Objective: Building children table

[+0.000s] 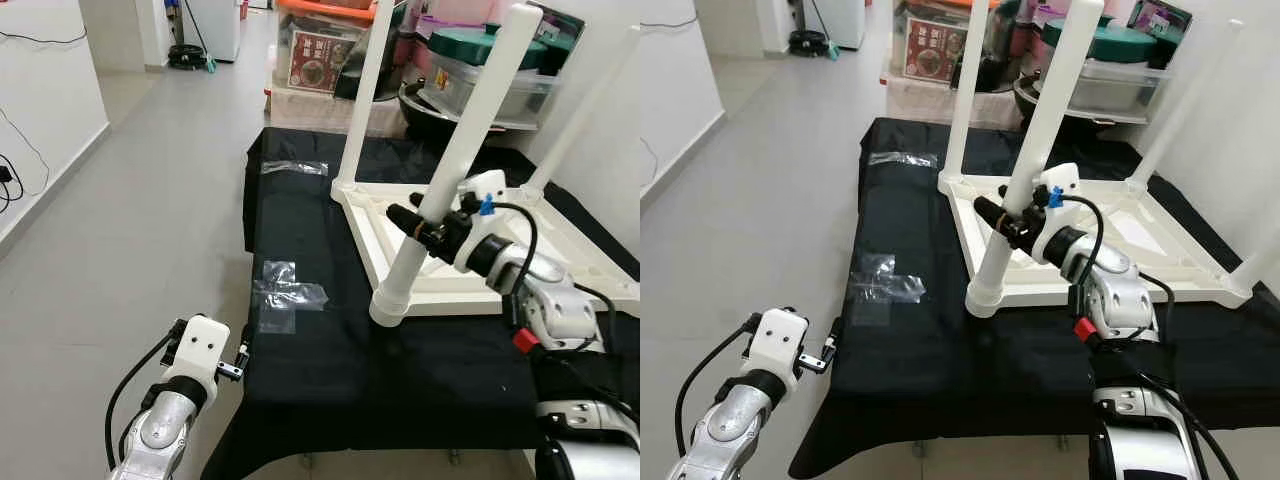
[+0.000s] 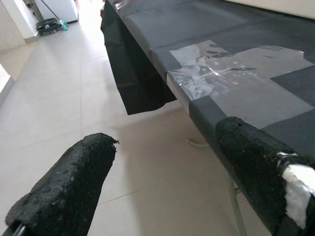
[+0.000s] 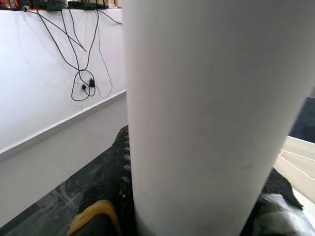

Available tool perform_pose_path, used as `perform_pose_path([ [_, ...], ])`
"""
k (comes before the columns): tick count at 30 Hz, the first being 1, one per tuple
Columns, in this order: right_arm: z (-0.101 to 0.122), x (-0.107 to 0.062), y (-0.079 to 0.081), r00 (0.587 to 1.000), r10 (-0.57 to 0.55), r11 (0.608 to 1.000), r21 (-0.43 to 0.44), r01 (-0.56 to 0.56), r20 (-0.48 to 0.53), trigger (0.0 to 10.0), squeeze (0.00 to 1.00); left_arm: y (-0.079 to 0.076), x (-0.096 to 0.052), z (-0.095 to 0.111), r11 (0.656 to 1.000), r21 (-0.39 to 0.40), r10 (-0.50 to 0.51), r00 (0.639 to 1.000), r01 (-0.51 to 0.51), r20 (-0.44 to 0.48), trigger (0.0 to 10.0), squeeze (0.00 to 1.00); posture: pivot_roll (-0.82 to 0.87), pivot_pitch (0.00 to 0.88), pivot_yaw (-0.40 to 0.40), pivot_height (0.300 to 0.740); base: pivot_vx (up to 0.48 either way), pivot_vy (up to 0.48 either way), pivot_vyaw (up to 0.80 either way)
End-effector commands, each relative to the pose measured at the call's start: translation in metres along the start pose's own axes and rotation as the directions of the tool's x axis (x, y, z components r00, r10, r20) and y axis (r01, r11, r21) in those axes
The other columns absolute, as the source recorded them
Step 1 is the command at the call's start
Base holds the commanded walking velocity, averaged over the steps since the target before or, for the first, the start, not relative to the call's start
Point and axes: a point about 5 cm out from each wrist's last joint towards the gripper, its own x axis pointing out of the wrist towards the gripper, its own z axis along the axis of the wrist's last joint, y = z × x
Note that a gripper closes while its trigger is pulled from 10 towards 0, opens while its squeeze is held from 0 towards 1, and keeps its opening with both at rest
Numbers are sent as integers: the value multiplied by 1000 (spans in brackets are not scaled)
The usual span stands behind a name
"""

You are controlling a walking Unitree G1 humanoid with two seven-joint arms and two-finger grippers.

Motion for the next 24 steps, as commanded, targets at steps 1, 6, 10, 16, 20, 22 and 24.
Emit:
perform_pose_path([
  [1, -1, 1, -1, 1000, -1, 1000, -26, 0, -18, 0, 0, -2, -2, -5, 1000, 5, -16, 1000, 16, -17, 10000, 0, 99, 0, -144, 740, 0, 0, 0],
  [6, -4, 1, -6, 994, -104, 994, -25, 103, -38, 0, 0, -4, -1, -5, 1000, 3, -23, 1000, 24, -15, 10000, 0, 96, 0, -143, 740, 0, 0, 0],
  [10, -20, -7, -26, 762, -644, 764, -15, 645, -74, 0, 0, -6, 0, -4, 1000, 0, -30, 999, 30, -12, 10000, 0, 92, 0, -135, 740, 0, 0, 0],
  [16, -40, -20, -15, 484, -873, 488, -73, 870, -56, 0, 0, -7, 0, -4, 999, 2, -34, 999, 34, -12, 10000, 0, 100, 0, -140, 740, 0, 0, 0],
  [20, -50, -10, 2, 465, -881, 470, -43, 882, -89, 0, 0, -7, 1, -3, 1000, -3, -27, 1000, 27, -9, 10000, 0, 107, 0, -143, 740, 0, 0, 0],
  [22, -50, -5, 5, 478, -872, 484, -37, 874, -110, 0, 0, -8, -1, -3, 1000, -3, -30, 999, 30, -11, 10000, 0, 106, 0, -146, 740, 0, 0, 0],
  [24, -50, -5, 5, 478, -872, 484, -37, 874, -110, 0, 0, -8, -1, -3, 1000, -3, -30, 999, 30, -11, 10000, 0, 106, 0, -146, 740, 0, 0, 0],
])
